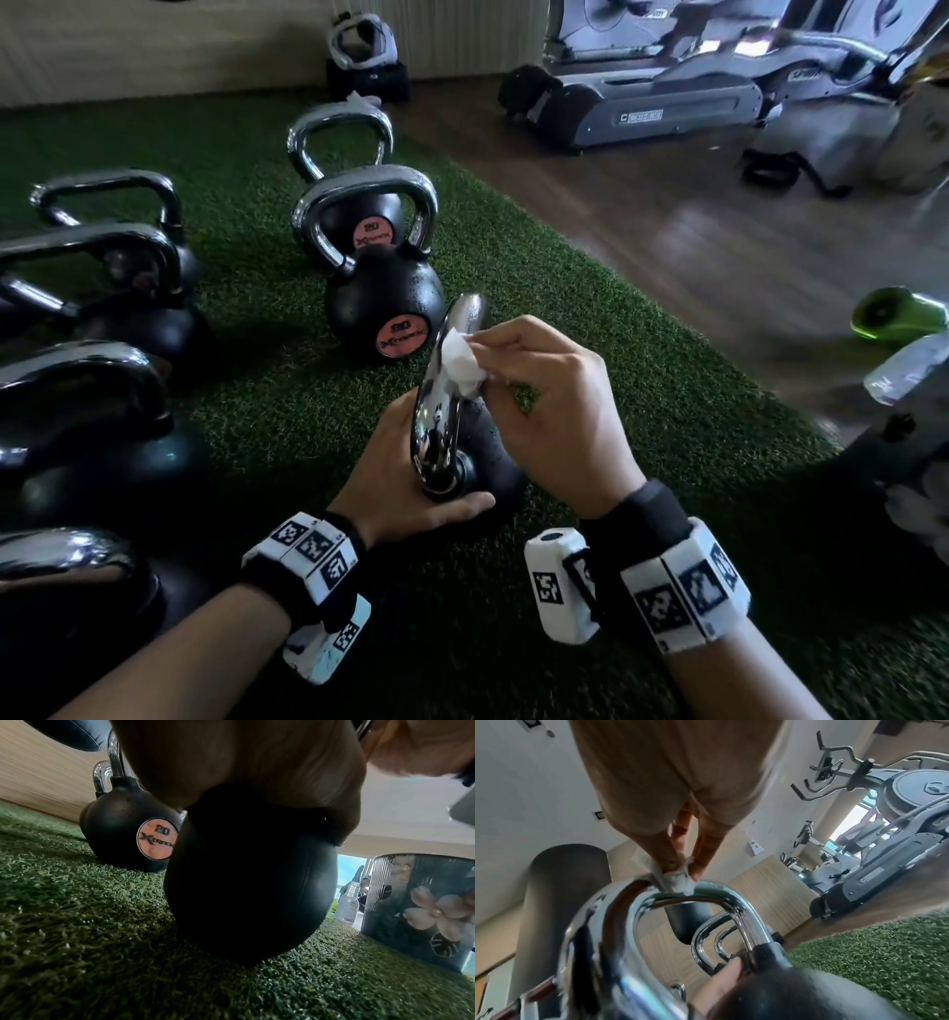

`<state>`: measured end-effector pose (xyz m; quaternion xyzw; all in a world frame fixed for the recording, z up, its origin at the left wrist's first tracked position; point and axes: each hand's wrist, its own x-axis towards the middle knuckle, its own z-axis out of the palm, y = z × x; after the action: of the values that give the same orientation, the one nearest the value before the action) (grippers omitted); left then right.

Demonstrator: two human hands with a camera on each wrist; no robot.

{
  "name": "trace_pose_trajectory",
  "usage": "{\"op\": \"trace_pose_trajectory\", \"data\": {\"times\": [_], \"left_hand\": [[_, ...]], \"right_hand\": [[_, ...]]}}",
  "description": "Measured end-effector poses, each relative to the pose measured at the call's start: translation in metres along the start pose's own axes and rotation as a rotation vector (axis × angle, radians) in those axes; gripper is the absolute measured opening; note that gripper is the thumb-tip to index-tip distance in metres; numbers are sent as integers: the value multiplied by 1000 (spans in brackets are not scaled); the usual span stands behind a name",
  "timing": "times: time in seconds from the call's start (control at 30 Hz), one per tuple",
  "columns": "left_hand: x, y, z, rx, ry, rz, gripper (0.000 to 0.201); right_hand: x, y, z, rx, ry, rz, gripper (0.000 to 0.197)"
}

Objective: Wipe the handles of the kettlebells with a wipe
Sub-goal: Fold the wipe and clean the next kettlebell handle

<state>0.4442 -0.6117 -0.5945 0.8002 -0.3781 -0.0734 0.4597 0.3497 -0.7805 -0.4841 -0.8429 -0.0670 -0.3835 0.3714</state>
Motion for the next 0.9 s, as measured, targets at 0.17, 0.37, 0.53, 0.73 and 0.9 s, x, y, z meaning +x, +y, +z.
{"op": "trace_pose_trajectory", "data": {"times": [0.17,0.37,0.53,0.73,0.9], "left_hand": [[-2,2,1,10,28,-6,111],[-2,10,-1,-131,66,36,95],[-2,13,0,-135,73,74,95],[-1,14,-1,-71,92,73,104],[0,7,-2,-24,18,19,116]], "right_hand": [[1,3,1,152,40,230,20],[-62,-19,7,448,11,437,17],[-74,-16,13,529,4,514,19],[-75,1,10,230,-153,469,23],[-25,27,0,140,-316,416,11]]}}
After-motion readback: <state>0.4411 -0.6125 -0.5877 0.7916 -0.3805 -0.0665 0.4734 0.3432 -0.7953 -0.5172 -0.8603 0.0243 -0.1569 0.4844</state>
